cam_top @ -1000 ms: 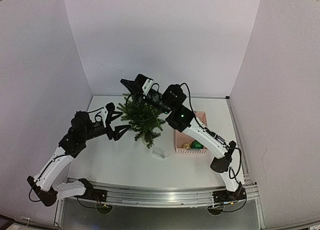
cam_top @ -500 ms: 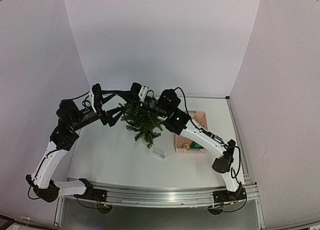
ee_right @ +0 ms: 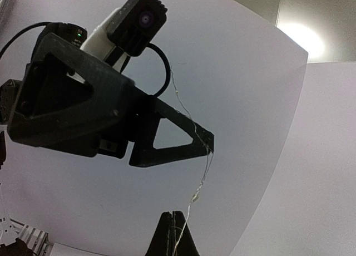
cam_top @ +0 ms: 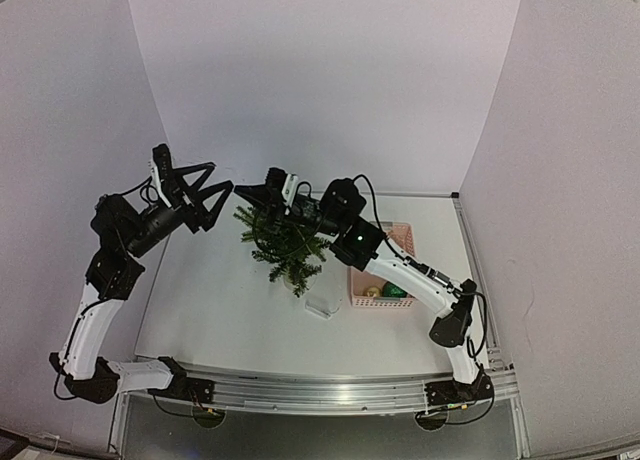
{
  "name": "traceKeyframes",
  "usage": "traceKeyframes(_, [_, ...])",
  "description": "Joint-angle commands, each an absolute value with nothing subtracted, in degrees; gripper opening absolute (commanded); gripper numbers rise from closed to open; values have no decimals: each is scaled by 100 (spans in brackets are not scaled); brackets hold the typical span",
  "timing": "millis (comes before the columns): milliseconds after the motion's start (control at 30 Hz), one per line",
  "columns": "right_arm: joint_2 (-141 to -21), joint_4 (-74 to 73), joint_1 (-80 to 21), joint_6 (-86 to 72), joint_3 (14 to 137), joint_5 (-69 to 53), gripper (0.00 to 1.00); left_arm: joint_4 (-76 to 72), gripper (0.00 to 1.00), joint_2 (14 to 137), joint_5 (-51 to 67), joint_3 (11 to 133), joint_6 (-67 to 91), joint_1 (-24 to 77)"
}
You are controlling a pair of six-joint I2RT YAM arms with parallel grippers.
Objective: Decorate the small christmas tree
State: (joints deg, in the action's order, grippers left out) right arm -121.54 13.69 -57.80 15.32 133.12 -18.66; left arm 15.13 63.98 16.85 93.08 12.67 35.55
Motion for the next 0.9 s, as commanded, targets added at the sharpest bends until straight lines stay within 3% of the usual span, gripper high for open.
traceKeyframes(0, [-11927, 1581, -5815, 1417, 13456, -2054, 0, 1613, 83, 6611, 1597, 9618, 1844, 3524])
traceKeyframes(200, [-11927, 1573, -5847, 1459, 13399, -2083, 0, 1396, 70, 6738, 1827, 9691, 1930, 3524])
traceKeyframes(433, [-11907, 1573, -5859, 1499, 13327, -2119, 0, 1285, 45, 6766, 2060, 9662, 1986, 3524])
traceKeyframes(700, [-11966, 1573, -5858, 1503, 13359, -2136, 0, 1262, 39, 6854, 2306, 9688, 2051, 3525])
traceKeyframes(867, [-11989, 1565, -5860, 1495, 13359, -2162, 0, 1205, 23, 6898, 2404, 9710, 2041, 3525])
